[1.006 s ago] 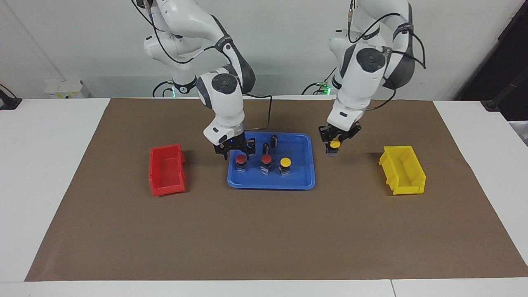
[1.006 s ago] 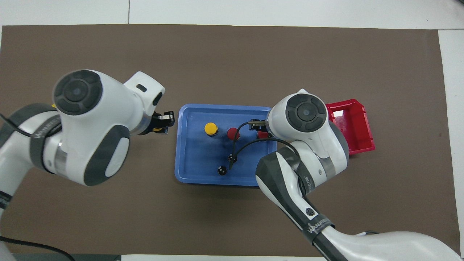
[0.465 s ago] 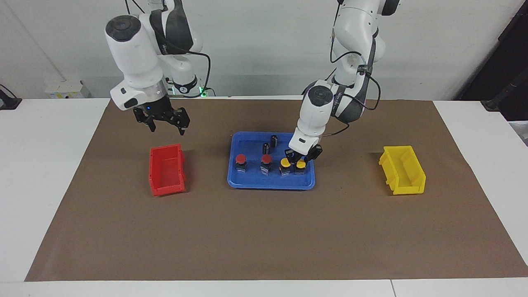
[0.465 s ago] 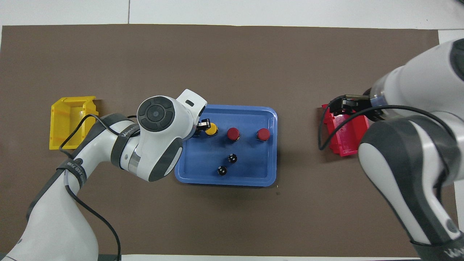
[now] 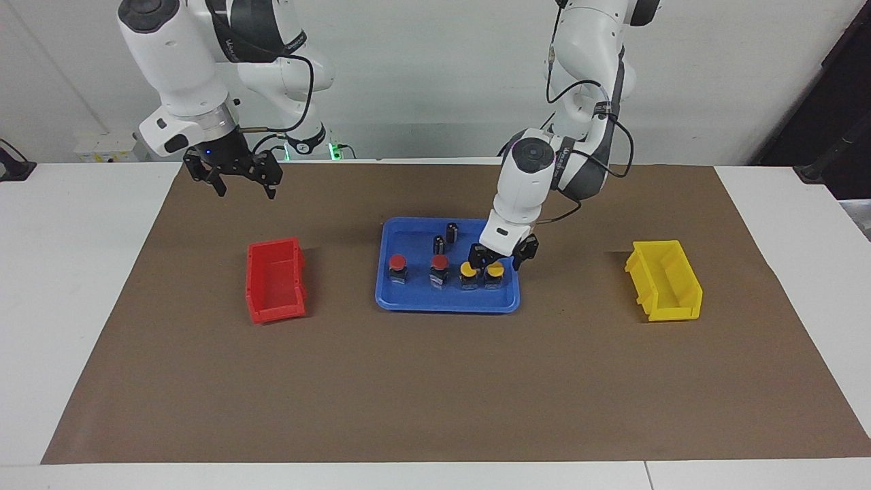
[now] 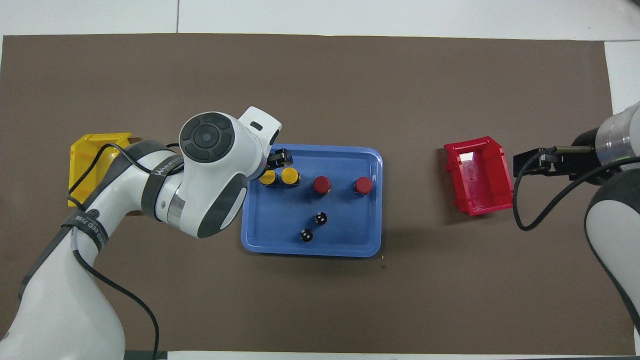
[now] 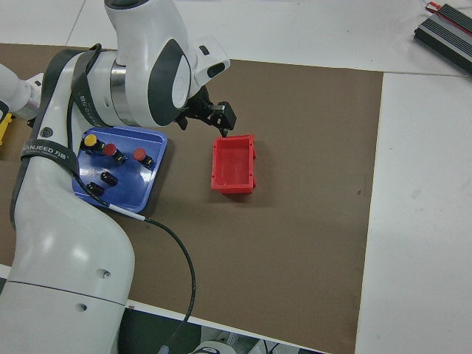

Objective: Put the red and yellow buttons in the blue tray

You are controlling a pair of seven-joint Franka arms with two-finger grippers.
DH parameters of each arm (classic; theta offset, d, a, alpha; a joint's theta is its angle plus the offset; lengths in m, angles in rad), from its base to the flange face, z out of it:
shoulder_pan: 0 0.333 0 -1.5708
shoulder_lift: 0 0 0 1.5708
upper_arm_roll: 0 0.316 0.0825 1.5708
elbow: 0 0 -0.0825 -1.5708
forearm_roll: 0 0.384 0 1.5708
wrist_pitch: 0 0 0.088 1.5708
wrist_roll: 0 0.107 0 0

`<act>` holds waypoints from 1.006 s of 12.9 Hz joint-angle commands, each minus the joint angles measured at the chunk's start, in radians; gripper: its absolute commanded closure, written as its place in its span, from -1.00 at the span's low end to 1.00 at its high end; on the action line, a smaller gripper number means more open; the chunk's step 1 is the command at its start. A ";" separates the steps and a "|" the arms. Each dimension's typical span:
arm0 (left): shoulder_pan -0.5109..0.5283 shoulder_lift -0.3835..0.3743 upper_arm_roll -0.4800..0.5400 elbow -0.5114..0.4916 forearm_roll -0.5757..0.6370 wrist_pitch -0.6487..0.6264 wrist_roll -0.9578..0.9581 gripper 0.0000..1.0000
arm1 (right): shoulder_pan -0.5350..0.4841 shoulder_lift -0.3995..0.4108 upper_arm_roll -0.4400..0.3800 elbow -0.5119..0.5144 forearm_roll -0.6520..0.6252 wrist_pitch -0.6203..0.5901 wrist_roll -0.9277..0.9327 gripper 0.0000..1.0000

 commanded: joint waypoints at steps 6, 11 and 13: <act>0.268 -0.230 0.011 0.151 -0.012 -0.444 0.413 -1.00 | -0.033 0.136 0.007 0.188 0.020 -0.131 -0.063 -1.00; 0.475 -0.241 0.011 0.323 0.018 -0.729 0.672 -1.00 | -0.038 0.089 0.005 0.150 0.019 -0.168 -0.100 -1.00; 0.478 -0.238 0.014 0.345 0.021 -0.739 0.674 -1.00 | -0.035 0.084 0.005 0.150 0.005 -0.156 -0.102 -1.00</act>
